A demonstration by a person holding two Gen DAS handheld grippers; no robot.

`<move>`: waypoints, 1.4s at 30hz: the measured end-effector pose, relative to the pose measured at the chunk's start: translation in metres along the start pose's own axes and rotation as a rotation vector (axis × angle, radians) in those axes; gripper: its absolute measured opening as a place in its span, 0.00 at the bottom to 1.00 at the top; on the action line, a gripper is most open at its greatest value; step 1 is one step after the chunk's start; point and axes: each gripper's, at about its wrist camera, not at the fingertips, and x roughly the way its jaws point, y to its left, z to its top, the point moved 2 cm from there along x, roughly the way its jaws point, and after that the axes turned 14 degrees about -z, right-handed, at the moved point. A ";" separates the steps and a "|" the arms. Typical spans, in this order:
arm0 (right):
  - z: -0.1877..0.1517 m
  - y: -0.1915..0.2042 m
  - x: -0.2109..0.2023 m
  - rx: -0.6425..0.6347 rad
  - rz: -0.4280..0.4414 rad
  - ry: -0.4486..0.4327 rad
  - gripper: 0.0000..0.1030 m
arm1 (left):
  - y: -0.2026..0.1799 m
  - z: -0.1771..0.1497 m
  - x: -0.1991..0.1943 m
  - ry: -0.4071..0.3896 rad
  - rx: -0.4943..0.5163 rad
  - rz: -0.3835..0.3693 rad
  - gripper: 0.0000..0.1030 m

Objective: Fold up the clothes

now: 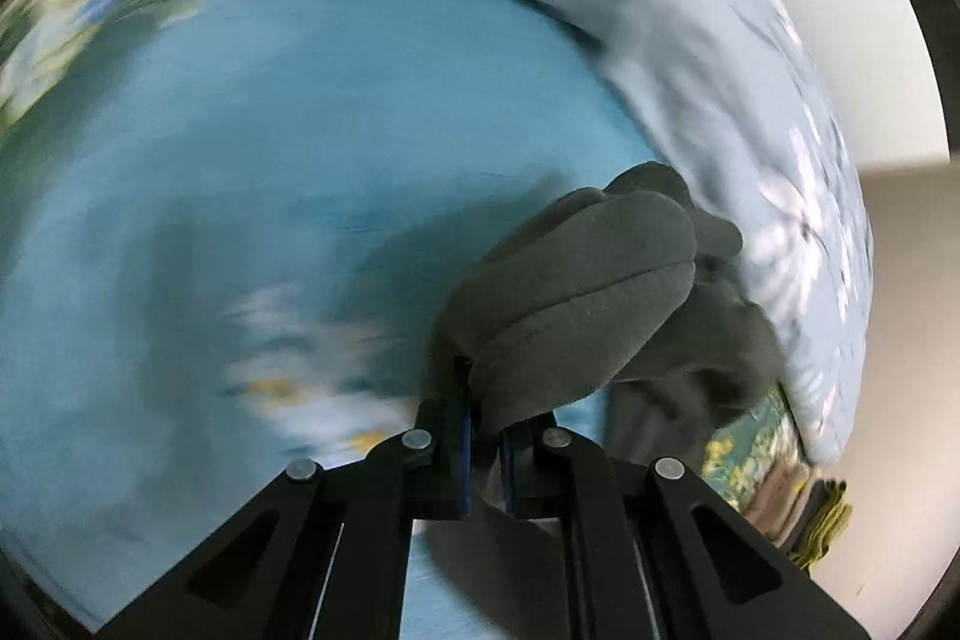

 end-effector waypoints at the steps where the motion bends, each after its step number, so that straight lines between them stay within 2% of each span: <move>1: 0.002 0.004 0.002 -0.006 0.001 0.002 0.08 | 0.025 -0.007 -0.017 -0.023 -0.037 0.007 0.07; 4: 0.001 0.010 0.009 -0.006 0.008 0.019 0.08 | 0.099 -0.042 -0.056 -0.062 -0.144 0.053 0.07; 7: -0.004 0.016 0.016 -0.036 -0.022 0.035 0.08 | 0.165 -0.085 -0.076 -0.059 -0.265 0.091 0.07; 12: -0.011 0.009 0.030 -0.074 -0.109 0.046 0.08 | 0.220 -0.162 -0.085 -0.076 -0.475 0.076 0.07; 14: -0.009 -0.003 0.031 -0.047 -0.128 0.033 0.08 | 0.226 -0.183 -0.084 -0.069 -0.523 0.071 0.07; 20: -0.012 -0.029 0.043 -0.005 -0.145 0.038 0.08 | 0.208 -0.204 -0.083 -0.018 -0.434 0.132 0.07; 24: -0.015 -0.045 0.055 0.012 -0.097 0.057 0.11 | 0.208 -0.206 -0.087 -0.023 -0.526 0.103 0.08; 26: -0.015 -0.054 0.055 0.032 -0.025 0.054 0.13 | 0.202 -0.205 -0.091 -0.027 -0.578 0.068 0.10; 28: -0.013 -0.062 0.054 0.029 0.039 0.052 0.21 | 0.190 -0.203 -0.099 -0.040 -0.586 0.063 0.18; 30: -0.010 -0.075 0.049 0.025 0.072 0.026 0.36 | 0.176 -0.201 -0.109 -0.053 -0.575 0.075 0.24; 32: -0.005 -0.092 0.043 0.043 0.111 -0.010 0.43 | 0.159 -0.199 -0.120 -0.078 -0.548 0.083 0.32; 35: 0.012 -0.120 0.043 0.098 0.141 -0.045 0.48 | 0.121 -0.193 -0.137 -0.120 -0.465 0.075 0.35; 38: 0.038 -0.129 0.058 0.125 0.170 -0.024 0.48 | 0.068 -0.185 -0.144 -0.133 -0.332 0.104 0.45; 39: 0.047 -0.127 0.066 0.132 0.189 -0.015 0.48 | 0.050 -0.178 -0.147 -0.131 -0.286 0.110 0.45; 42: 0.071 -0.118 0.086 0.148 0.237 0.011 0.51 | 0.029 -0.169 -0.176 -0.125 -0.156 0.120 0.46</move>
